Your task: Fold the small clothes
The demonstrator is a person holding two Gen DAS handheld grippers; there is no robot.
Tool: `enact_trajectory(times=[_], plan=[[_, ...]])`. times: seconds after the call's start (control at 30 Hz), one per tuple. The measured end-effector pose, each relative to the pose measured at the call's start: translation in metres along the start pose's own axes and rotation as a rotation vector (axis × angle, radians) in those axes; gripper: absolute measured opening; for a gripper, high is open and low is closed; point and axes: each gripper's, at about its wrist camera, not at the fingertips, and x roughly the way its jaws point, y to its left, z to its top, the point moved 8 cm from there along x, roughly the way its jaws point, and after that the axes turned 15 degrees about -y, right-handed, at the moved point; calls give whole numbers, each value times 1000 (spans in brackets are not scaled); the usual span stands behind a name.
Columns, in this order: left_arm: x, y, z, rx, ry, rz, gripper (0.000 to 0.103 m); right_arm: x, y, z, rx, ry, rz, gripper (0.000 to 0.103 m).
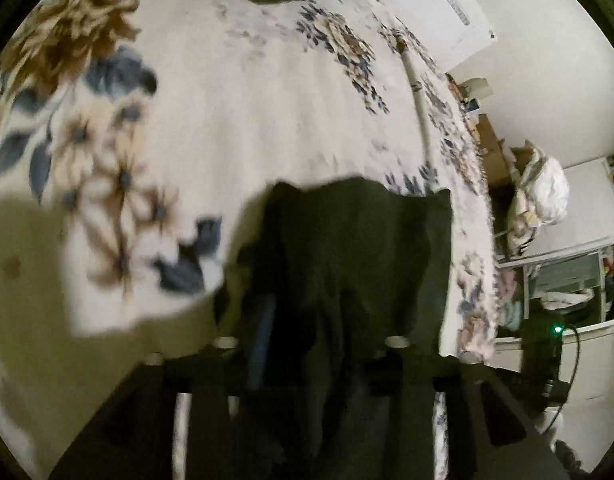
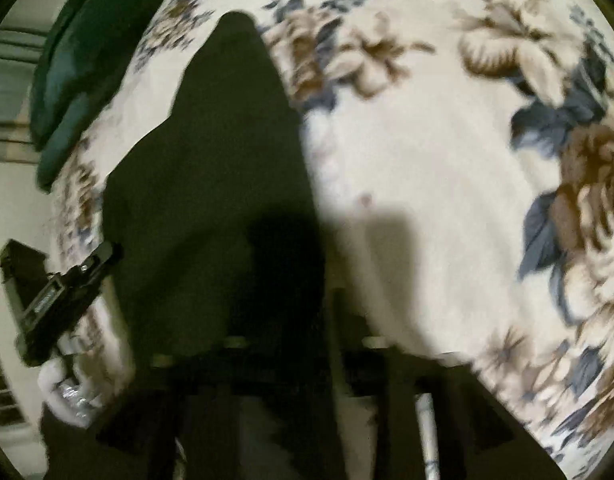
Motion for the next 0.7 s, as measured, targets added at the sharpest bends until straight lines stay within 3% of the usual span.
enact_trajectory(times=[0.13, 0.17, 0.2, 0.23, 0.37, 0.53, 0.7], plan=[[8, -8, -23, 44, 31, 21, 37, 11, -1, -27, 48, 59, 24, 50], [9, -11, -25, 71, 20, 33, 9, 16, 0, -32, 56, 65, 22, 50], [10, -13, -25, 88, 16, 51, 5, 17, 1, -34, 54, 49, 16, 39], [8, -14, -22, 90, 2, 59, 5, 18, 2, -34, 45, 30, 10, 17], [2, -9, -12, 100, -15, 72, 5, -2, 0, -35, 11, -34, -62, 7], [3, 15, 0, 90, 1, 93, 4, -10, -8, -36, -28, -32, -116, 6], [-1, 8, -2, 153, 16, 94, 5, -10, -13, -38, -26, 6, -117, 8]])
